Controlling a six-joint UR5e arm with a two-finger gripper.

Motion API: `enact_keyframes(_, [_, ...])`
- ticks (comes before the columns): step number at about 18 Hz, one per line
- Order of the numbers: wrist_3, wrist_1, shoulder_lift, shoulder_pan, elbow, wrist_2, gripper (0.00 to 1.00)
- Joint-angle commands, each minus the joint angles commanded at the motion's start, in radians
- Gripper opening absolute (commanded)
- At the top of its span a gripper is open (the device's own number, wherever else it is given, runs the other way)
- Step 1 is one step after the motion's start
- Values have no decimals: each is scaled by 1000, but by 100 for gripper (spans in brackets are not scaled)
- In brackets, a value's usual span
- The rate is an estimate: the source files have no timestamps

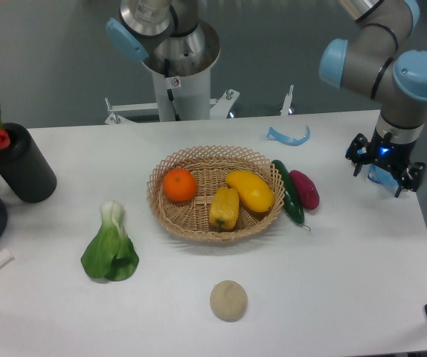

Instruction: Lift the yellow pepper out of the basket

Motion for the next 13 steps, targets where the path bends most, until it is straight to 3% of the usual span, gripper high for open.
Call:
enact_keyframes(7, [-15, -5, 15, -23, -18, 15, 100])
enact_keyframes(13, [-31, -5, 96, -54, -130, 49, 100])
